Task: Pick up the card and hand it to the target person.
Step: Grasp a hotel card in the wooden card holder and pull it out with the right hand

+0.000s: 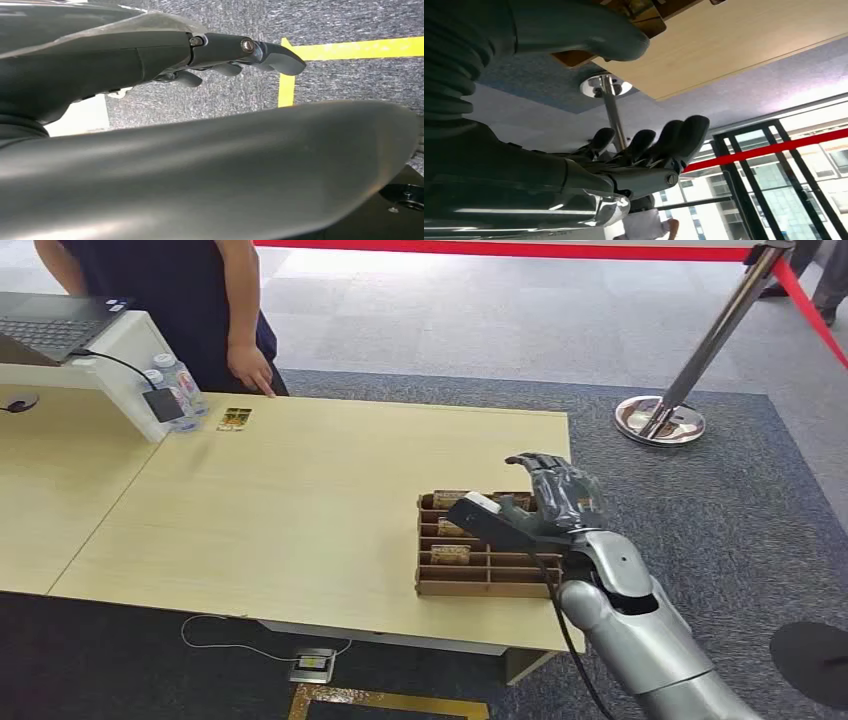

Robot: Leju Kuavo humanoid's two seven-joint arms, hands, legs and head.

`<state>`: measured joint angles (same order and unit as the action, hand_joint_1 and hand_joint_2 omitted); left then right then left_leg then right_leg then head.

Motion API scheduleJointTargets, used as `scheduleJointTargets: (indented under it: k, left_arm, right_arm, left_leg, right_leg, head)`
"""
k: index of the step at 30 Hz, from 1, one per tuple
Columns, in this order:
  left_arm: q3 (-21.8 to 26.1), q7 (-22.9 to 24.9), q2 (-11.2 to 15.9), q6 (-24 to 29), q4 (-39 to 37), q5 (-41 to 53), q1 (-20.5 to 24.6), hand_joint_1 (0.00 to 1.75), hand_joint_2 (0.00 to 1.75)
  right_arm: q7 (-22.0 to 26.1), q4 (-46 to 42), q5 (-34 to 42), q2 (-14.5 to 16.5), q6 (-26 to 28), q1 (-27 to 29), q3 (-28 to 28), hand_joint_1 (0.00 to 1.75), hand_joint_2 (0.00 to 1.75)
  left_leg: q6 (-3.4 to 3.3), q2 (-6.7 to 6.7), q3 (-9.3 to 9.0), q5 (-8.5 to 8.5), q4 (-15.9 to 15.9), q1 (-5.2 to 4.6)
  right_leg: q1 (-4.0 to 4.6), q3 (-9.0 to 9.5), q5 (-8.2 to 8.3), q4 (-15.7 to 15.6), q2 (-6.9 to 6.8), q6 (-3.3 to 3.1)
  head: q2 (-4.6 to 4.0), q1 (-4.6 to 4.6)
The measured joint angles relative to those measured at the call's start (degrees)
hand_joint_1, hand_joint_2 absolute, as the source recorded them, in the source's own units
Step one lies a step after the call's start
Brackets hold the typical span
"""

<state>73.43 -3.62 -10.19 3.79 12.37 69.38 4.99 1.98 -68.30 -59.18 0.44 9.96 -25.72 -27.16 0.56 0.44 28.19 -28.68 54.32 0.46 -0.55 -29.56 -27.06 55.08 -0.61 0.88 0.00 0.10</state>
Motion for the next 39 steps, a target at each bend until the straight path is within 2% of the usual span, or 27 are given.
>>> scheduleJointTargets:
  k: [4,11,22,26,28,36,39]
  left_arm:
    - [0.0,0.0,0.0,0.3,0.0,-0.1,0.0,0.0,0.0]
    - [0.0,0.1,-0.1,0.4,0.0,-0.3,0.0,0.0,0.0]
    - [0.0,0.2,-0.1,0.4,0.0,-0.3,0.0,0.0,0.0]
    - [0.0,0.2,-0.1,0.4,0.0,-0.4,0.0,0.0,0.0]
    - [0.0,0.3,-0.1,0.4,0.0,-0.5,0.0,0.0,0.0]
    - [0.0,0.3,-0.1,0.4,0.0,-0.4,0.0,0.0,0.0]
    - [0.0,0.2,-0.1,0.4,0.0,-0.2,0.0,0.0,0.0]
  right_arm:
    - [0.3,0.1,0.5,0.5,0.0,-0.1,0.0,0.9,1.75]
    - [0.4,1.5,0.7,1.3,-0.3,-1.6,0.0,0.88,1.75]
    - [-0.5,7.1,-0.6,2.8,-0.4,-4.9,-0.1,0.67,1.75]
    - [-0.6,9.1,-0.7,3.2,-0.3,-5.8,-0.1,0.65,1.75]
    - [-0.7,10.0,-0.6,3.3,-0.2,-6.1,-0.1,0.69,1.75]
    - [-0.9,12.3,-0.2,3.3,0.4,-6.3,-0.2,1.02,1.75]
    - [-1.0,12.4,0.0,3.0,0.5,-6.1,-0.2,0.97,1.75]
  left_leg:
    - [0.0,0.0,0.0,0.0,0.0,0.0]
    - [0.0,0.0,0.01,0.0,0.0,0.0]
    - [0.0,0.0,0.02,0.0,0.0,0.0]
    - [0.0,0.0,0.02,0.0,0.0,0.0]
    - [0.0,0.0,0.02,0.0,0.0,0.0]
    - [0.0,0.0,0.02,0.0,0.0,0.0]
    - [0.0,0.0,0.02,0.0,0.0,0.0]
  right_leg:
    - [0.0,0.0,0.0,0.0,0.0,0.0]
    - [0.0,0.0,0.0,0.0,0.0,0.0]
    - [0.0,0.0,0.0,0.0,0.0,0.0]
    - [0.0,0.0,0.0,0.0,0.0,0.0]
    - [0.0,0.0,0.0,0.0,0.0,0.0]
    - [0.0,-0.01,0.0,0.0,0.0,0.0]
    - [0.0,-0.02,0.0,0.0,0.0,0.0]
  head:
    - [0.0,-0.01]
    - [0.0,-0.01]
    - [0.0,-0.01]
    - [0.0,-0.01]
    - [0.0,-0.01]
    - [0.0,-0.01]
    - [0.0,-0.01]
